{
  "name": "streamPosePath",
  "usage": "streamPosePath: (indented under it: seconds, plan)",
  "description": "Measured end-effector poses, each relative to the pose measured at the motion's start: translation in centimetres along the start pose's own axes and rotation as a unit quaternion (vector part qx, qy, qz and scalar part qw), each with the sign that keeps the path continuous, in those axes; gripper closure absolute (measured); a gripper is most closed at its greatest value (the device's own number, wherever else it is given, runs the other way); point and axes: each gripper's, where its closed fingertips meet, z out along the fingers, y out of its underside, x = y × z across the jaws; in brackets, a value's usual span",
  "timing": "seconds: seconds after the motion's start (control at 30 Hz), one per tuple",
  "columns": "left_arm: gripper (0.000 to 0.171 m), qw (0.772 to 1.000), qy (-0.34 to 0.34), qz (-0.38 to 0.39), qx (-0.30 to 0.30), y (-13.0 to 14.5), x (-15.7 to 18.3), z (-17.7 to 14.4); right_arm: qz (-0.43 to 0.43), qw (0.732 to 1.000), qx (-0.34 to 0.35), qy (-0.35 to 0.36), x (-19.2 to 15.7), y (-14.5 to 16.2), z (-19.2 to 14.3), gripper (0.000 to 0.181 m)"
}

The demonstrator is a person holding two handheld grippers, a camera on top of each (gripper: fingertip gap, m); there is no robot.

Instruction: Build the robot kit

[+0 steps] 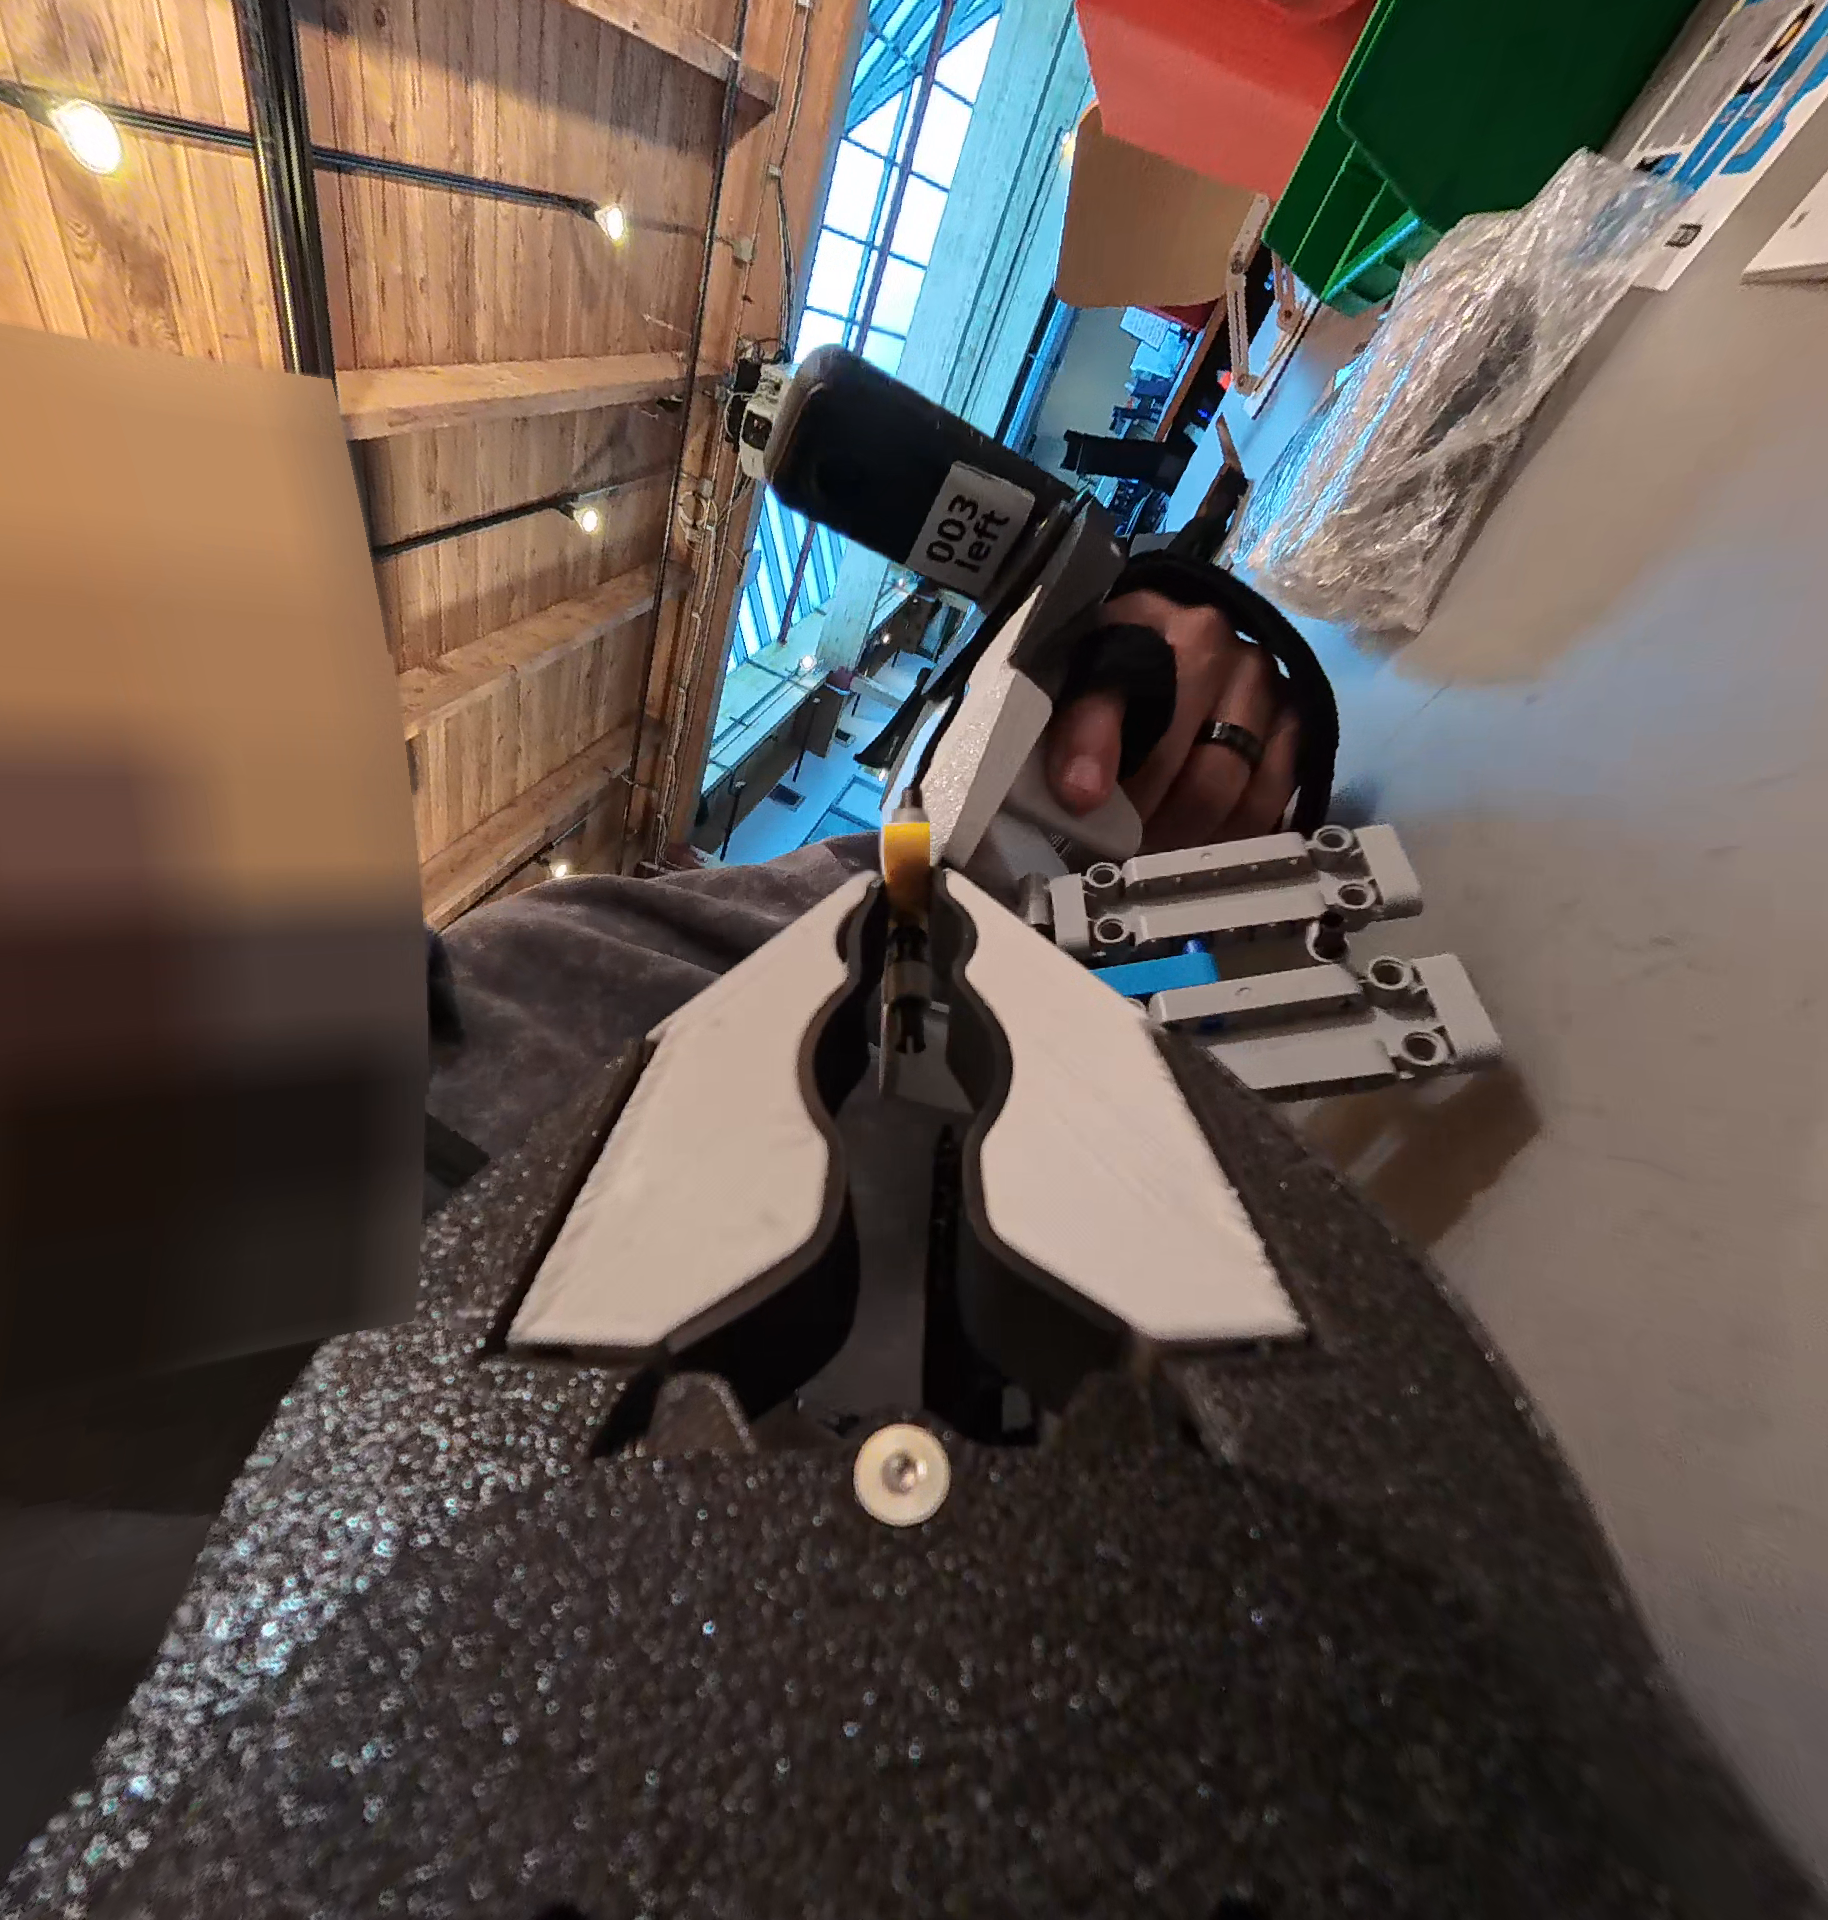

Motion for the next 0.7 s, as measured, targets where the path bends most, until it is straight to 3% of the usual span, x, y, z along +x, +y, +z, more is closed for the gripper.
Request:
streamPosePath:
  seconds: [0.2, 0.3, 0.53, 0.6, 0.7]
  plan:
    - [0.169, 0.998, -0.053, -0.003, -0.041, 1.2, -1.3, 0.4, 0.008, 0.999, 0.034, 0.021, 0.9, -0.9, -0.6, 0.177]
    - [0.132, 0.99, -0.119, -0.006, -0.07, 1.9, -2.3, 0.5, -0.015, 0.998, 0.06, 0.032, 0.5, -1.8, -1.1, 0.177]
    - [0.118, 0.97, -0.235, 0.043, -0.051, 0.4, -2.8, -0.8, -0.018, 0.996, 0.08, 0.017, -0.2, -2.2, -1.4, 0.177]
    - [0.117, 0.965, -0.25, 0.068, -0.048, 0.2, -2.0, -0.9, 0.011, 0.994, 0.103, -0.044, -1.8, -2.4, -1.5, 0.175]
    - [0.11, 0.969, -0.234, 0.08, -0.015, -0.5, 0.2, -0.9, 0.109, 0.974, 0.082, -0.178, -4.6, -1.2, -1.1, 0.176]
